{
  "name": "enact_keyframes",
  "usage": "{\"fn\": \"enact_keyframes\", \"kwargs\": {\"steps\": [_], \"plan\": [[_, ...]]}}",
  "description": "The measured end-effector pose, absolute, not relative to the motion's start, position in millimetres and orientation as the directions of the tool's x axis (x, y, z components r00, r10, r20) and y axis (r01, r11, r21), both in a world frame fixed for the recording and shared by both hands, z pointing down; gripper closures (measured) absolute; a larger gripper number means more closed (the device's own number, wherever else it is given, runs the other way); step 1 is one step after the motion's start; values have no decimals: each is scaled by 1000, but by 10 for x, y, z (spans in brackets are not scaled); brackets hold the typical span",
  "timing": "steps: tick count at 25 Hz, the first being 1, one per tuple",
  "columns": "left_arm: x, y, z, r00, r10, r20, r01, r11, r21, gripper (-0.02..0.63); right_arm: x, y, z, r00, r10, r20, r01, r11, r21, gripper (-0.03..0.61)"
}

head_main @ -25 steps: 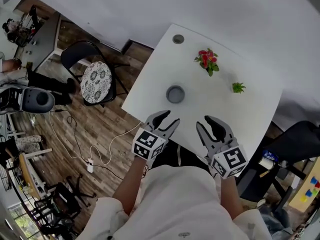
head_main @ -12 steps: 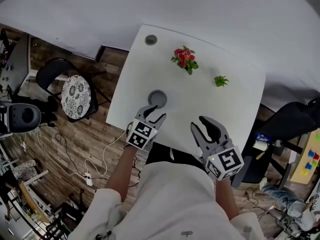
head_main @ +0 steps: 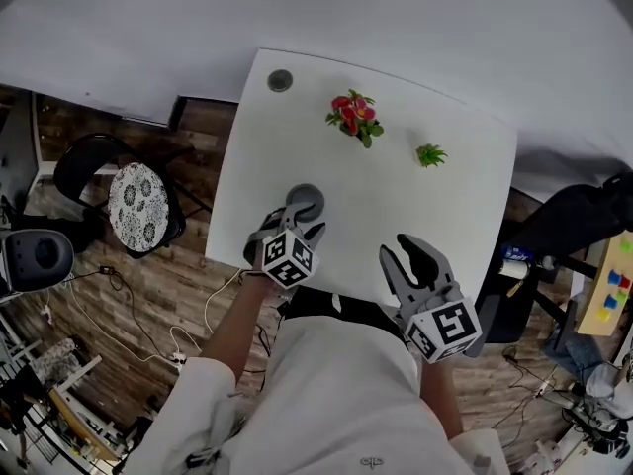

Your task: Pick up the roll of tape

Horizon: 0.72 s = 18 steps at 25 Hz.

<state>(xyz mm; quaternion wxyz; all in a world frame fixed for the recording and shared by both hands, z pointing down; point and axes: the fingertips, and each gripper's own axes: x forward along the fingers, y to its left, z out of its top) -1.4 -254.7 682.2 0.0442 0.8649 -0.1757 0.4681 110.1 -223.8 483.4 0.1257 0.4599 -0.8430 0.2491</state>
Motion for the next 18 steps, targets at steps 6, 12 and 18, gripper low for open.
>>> {"fn": "enact_keyframes", "kwargs": {"steps": [6,12,18], "plan": [[5,-2537,6939,458,-241,856,-230,-962,-148,433,1050,-2266,4837,-525,-726,443,-850,427,-307,442],[-16,-2532,7038,413,-246,877,-156,-968,-198,433,1042,-2260,4842,-504,-740,445,-862,401,-309,443],[-15,-2518,7103,388,-250,887,-51,-967,-250,444,1058,-2249,4870,-485,-749,451,-872,377,-311,448]]}}
